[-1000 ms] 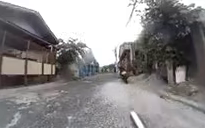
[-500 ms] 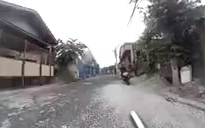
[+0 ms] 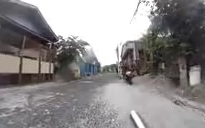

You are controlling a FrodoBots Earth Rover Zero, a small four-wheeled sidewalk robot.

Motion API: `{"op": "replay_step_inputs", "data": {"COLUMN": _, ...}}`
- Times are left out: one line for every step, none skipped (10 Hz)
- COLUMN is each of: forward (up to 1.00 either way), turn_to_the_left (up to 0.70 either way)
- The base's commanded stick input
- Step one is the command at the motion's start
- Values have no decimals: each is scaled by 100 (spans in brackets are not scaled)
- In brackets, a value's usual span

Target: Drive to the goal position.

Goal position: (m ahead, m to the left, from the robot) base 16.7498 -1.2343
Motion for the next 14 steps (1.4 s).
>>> {"op": "replay_step_inputs", "data": {"forward": 50, "turn_to_the_left": -50}}
{"op": "replay_step_inputs", "data": {"forward": 50, "turn_to_the_left": -50}}
{"op": "replay_step_inputs", "data": {"forward": 50, "turn_to_the_left": -50}}
{"op": "replay_step_inputs", "data": {"forward": 50, "turn_to_the_left": -50}}
{"op": "replay_step_inputs", "data": {"forward": 50, "turn_to_the_left": -50}}
{"op": "replay_step_inputs", "data": {"forward": 50, "turn_to_the_left": -45}}
{"op": "replay_step_inputs", "data": {"forward": 50, "turn_to_the_left": -40}}
{"op": "replay_step_inputs", "data": {"forward": 50, "turn_to_the_left": -35}}
{"op": "replay_step_inputs", "data": {"forward": 50, "turn_to_the_left": -30}}
{"op": "replay_step_inputs", "data": {"forward": 50, "turn_to_the_left": -25}}
{"op": "replay_step_inputs", "data": {"forward": 50, "turn_to_the_left": -20}}
{"op": "replay_step_inputs", "data": {"forward": 50, "turn_to_the_left": -14}}
{"op": "replay_step_inputs", "data": {"forward": 50, "turn_to_the_left": -9}}
{"op": "replay_step_inputs", "data": {"forward": 50, "turn_to_the_left": -4}}
